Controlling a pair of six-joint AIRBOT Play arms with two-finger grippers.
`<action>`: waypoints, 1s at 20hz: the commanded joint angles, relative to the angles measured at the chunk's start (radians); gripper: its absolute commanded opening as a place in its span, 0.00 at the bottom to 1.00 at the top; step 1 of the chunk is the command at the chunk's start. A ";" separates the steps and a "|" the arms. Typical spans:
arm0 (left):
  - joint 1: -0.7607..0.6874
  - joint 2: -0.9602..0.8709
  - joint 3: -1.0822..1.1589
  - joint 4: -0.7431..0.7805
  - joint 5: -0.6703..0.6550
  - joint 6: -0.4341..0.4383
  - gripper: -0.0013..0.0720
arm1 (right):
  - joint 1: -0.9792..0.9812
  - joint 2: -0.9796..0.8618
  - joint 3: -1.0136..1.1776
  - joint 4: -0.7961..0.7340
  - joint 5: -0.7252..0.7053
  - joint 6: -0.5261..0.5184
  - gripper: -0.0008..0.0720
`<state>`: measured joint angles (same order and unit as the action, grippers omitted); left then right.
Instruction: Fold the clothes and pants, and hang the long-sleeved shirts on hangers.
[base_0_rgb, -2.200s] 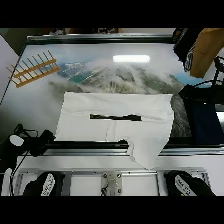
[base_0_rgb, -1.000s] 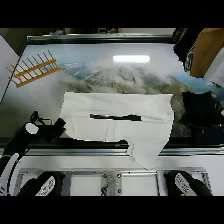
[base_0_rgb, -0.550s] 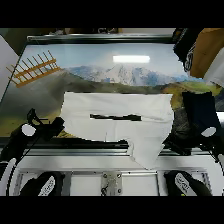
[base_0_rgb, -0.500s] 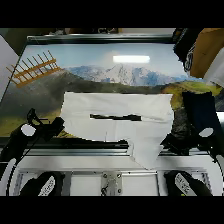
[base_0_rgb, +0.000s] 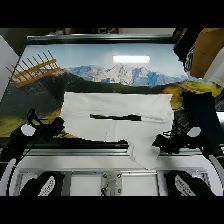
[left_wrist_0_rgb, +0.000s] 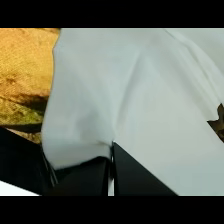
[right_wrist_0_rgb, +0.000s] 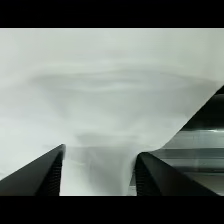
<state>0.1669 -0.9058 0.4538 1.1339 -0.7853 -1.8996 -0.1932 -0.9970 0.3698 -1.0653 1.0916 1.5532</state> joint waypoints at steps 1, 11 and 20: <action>-0.001 0.001 0.001 0.000 -0.001 0.000 0.03 | 0.040 -0.002 0.000 0.008 -0.005 0.006 0.37; -0.001 0.207 0.004 -0.001 -0.211 0.090 0.03 | 0.037 0.114 0.287 -0.212 0.267 -0.039 0.03; -0.001 0.049 0.154 -0.004 -0.164 0.133 0.03 | -0.035 -0.160 0.685 -0.267 0.237 -0.038 0.03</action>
<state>0.1665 -0.7639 0.5285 1.1309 -0.9714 -1.7966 -0.2146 -1.0710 0.9443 -1.3167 1.3487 1.5150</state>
